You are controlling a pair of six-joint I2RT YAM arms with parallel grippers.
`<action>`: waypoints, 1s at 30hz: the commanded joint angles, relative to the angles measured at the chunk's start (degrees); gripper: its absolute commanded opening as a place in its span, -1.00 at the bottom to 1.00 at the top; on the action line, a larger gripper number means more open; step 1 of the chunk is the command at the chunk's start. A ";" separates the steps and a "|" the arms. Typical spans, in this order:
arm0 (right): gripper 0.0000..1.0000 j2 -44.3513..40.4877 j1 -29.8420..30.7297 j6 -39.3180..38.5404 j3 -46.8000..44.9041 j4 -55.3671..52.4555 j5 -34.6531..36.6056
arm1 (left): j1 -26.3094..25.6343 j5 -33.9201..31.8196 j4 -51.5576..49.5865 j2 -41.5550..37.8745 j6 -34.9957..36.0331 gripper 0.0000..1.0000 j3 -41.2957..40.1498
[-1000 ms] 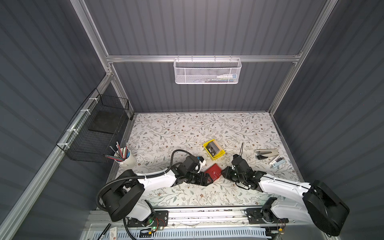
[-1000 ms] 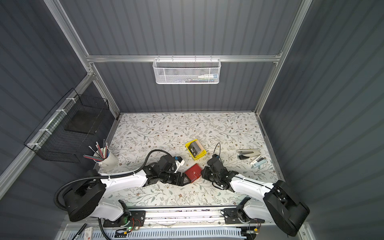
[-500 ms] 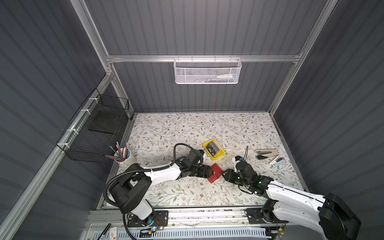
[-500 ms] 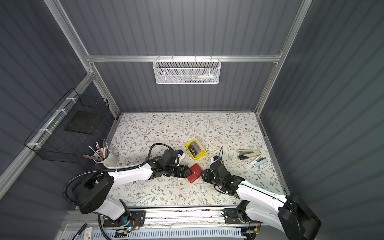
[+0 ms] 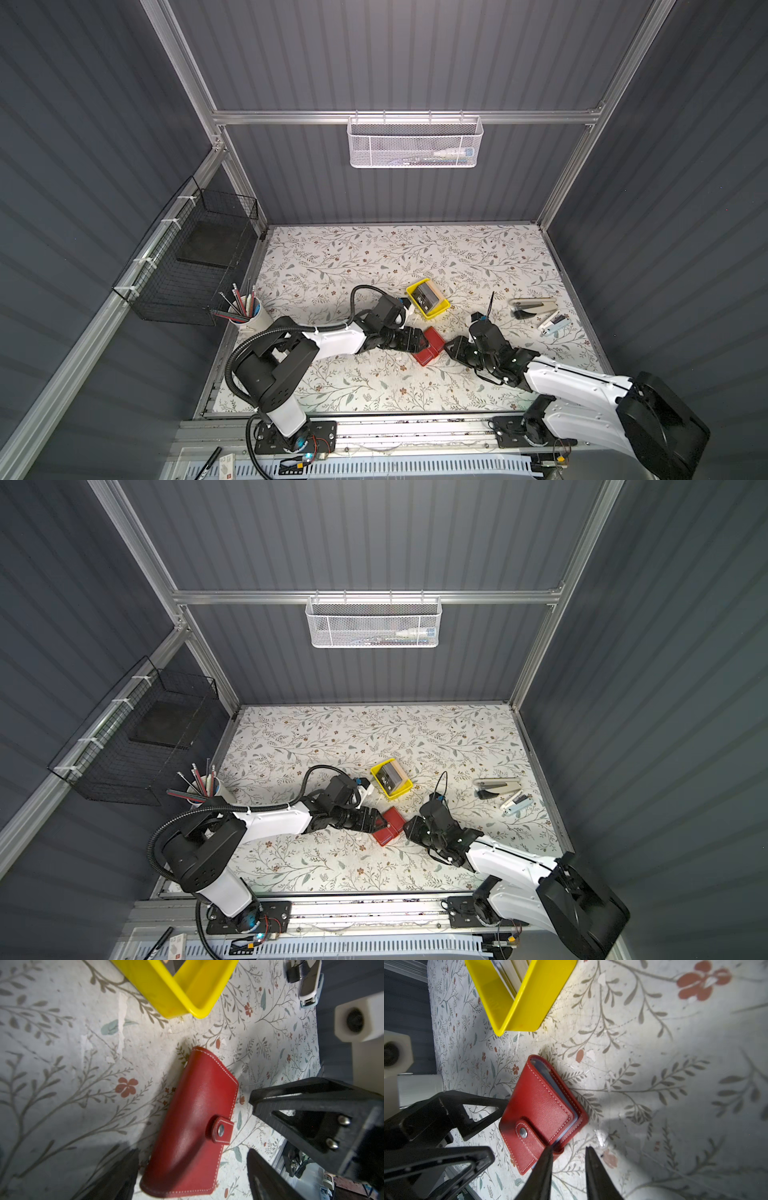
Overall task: Insert credit cards into a card holder
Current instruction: Rotate the card holder at the center of the table.
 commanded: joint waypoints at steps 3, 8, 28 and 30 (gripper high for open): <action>-0.41 2.40 -1.58 -0.10 1.40 2.16 -2.21 | -0.54 1.40 4.61 -0.22 -3.09 0.62 -3.25; -0.42 2.67 -1.94 -1.40 1.01 3.86 -2.92 | -1.98 -0.08 6.85 -2.57 -6.45 0.62 -6.72; -0.39 -2.60 -1.75 -4.89 1.36 -4.85 0.33 | 0.32 3.97 6.80 -3.42 -7.90 0.57 -5.78; -0.41 -1.91 -1.77 -5.20 1.36 -3.93 -0.32 | 0.21 5.29 8.43 -2.84 -9.24 0.57 -6.48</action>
